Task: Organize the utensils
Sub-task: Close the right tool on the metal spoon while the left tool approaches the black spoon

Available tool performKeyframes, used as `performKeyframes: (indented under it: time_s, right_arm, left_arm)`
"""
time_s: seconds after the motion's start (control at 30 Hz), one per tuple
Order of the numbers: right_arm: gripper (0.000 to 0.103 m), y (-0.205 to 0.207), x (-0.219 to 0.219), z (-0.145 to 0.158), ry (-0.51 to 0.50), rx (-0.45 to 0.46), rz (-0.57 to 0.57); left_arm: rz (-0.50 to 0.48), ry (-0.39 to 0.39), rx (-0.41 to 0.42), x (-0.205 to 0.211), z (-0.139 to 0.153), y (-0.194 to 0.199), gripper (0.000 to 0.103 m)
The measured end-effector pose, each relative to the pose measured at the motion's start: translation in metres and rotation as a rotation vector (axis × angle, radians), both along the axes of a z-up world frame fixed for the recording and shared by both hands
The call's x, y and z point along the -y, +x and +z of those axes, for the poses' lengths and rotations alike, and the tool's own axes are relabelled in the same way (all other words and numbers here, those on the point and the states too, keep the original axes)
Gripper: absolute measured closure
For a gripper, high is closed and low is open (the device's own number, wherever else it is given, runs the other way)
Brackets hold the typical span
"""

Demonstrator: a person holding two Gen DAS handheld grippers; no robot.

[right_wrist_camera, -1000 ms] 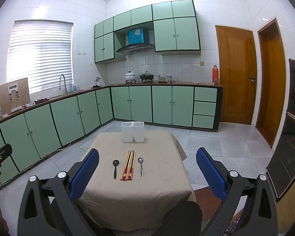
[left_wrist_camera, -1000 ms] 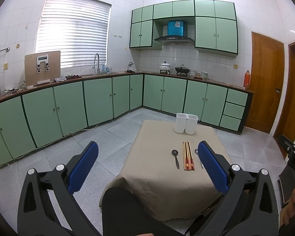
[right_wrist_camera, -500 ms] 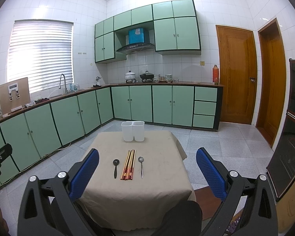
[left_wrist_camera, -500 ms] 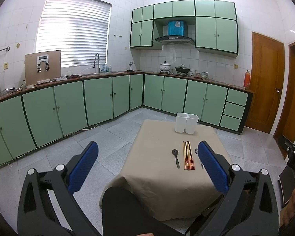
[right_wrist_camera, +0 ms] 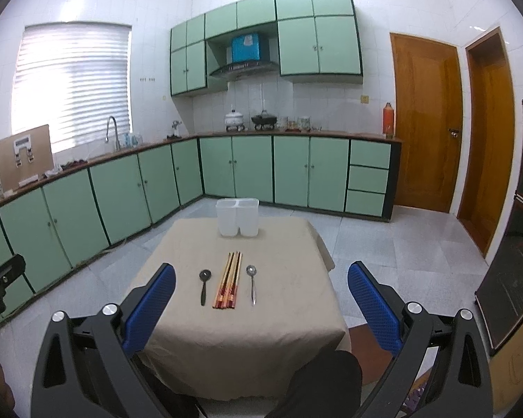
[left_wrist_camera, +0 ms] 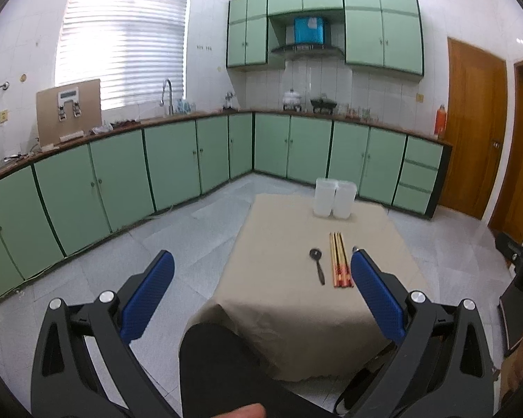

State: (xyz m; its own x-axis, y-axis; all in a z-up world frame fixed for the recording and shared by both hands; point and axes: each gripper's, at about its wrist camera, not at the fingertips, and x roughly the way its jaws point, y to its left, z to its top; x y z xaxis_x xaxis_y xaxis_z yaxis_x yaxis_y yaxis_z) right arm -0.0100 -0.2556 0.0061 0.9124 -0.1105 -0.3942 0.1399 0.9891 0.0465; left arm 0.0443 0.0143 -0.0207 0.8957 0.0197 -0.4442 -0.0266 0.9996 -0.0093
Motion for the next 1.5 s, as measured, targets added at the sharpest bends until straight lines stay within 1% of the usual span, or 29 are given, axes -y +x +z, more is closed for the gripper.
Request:
performKeyframes:
  time_s: [0.07,0.17,0.23,0.27,0.3,0.33,0.37,0.43,0.47,0.53,0.57,0.63,0.67,0.73,0.77,0.87,0.97,1.0,1.1,1.17,1.23,1.3,1.47,1.5]
  right_arm:
    - [0.006,0.019,0.002,-0.012,-0.002,-0.036,0.011]
    - [0.006,0.054,0.003,-0.035,0.006,-0.102,0.038]
    - [0.006,0.078,0.002,-0.052,0.005,-0.143,0.053]
    - [0.006,0.098,0.003,-0.067,0.004,-0.173,0.062]
    - [0.006,0.107,0.003,-0.075,0.002,-0.188,0.063]
    - [0.006,0.126,0.004,-0.091,-0.006,-0.217,0.063]
    - [0.006,0.136,0.006,-0.099,-0.011,-0.235,0.062]
    - [0.007,0.167,0.012,-0.130,-0.005,-0.286,0.075]
    - [0.008,0.181,0.015,-0.144,0.006,-0.318,0.085]
    - [0.020,0.205,0.020,-0.171,0.042,-0.373,0.104]
    - [0.022,0.214,0.022,-0.182,0.054,-0.388,0.108]
    - [0.030,0.227,0.026,-0.197,0.063,-0.410,0.110]
    - [0.033,0.239,0.029,-0.211,0.074,-0.430,0.115]
    - [0.042,0.253,0.033,-0.226,0.095,-0.450,0.135]
    - [0.045,0.256,0.035,-0.232,0.102,-0.456,0.140]
    - [0.052,0.273,0.037,-0.251,0.131,-0.485,0.170]
    - [0.061,0.285,0.036,-0.265,0.119,-0.504,0.188]
    - [0.065,0.286,0.036,-0.268,0.110,-0.508,0.189]
    - [0.068,0.286,0.036,-0.269,0.074,-0.471,0.199]
    - [0.077,0.288,0.041,-0.268,0.064,-0.457,0.197]
    - [0.087,0.290,0.048,-0.269,0.073,-0.448,0.199]
    - [0.091,0.288,0.055,-0.270,0.090,-0.437,0.211]
    - [0.091,0.289,0.058,-0.270,0.089,-0.425,0.232]
    - [0.091,0.291,0.058,-0.270,0.086,-0.422,0.233]
  left_arm:
    - [-0.017,0.002,-0.057,0.002,-0.014,0.025,0.005]
    - [-0.094,-0.024,-0.154,0.002,-0.040,0.063,0.005]
    - [-0.142,-0.039,-0.239,0.006,-0.065,0.095,0.005]
    - [-0.164,-0.045,-0.275,0.007,-0.076,0.108,0.005]
    - [-0.175,-0.046,-0.307,0.009,-0.087,0.120,0.005]
    - [-0.181,-0.035,-0.349,0.011,-0.101,0.135,0.005]
    - [-0.184,-0.022,-0.392,0.014,-0.116,0.150,0.005]
    - [-0.184,-0.001,-0.444,0.017,-0.136,0.172,0.005]
    - [-0.186,0.005,-0.463,0.018,-0.145,0.181,0.005]
    - [-0.209,-0.007,-0.494,0.017,-0.162,0.200,0.005]
    - [-0.212,-0.015,-0.508,0.017,-0.170,0.210,0.005]
    - [-0.215,-0.035,-0.522,0.019,-0.183,0.221,0.005]
    - [-0.215,-0.046,-0.530,0.020,-0.190,0.230,0.005]
    - [-0.210,-0.053,-0.543,0.024,-0.203,0.241,0.005]
    - [-0.210,-0.057,-0.557,0.027,-0.208,0.248,0.005]
    - [-0.199,-0.075,-0.575,0.030,-0.216,0.259,0.005]
    - [-0.189,-0.071,-0.565,0.031,-0.222,0.264,0.005]
    - [-0.182,-0.076,-0.562,0.030,-0.224,0.264,0.005]
    - [-0.199,-0.092,-0.613,0.037,-0.237,0.272,0.005]
    - [-0.213,-0.078,-0.608,0.049,-0.241,0.279,0.005]
    - [-0.218,-0.042,-0.592,0.060,-0.244,0.285,0.005]
    - [-0.217,-0.014,-0.568,0.070,-0.248,0.291,0.005]
    - [-0.205,0.009,-0.575,0.092,-0.265,0.305,0.005]
    - [-0.192,0.023,-0.564,0.094,-0.267,0.306,0.005]
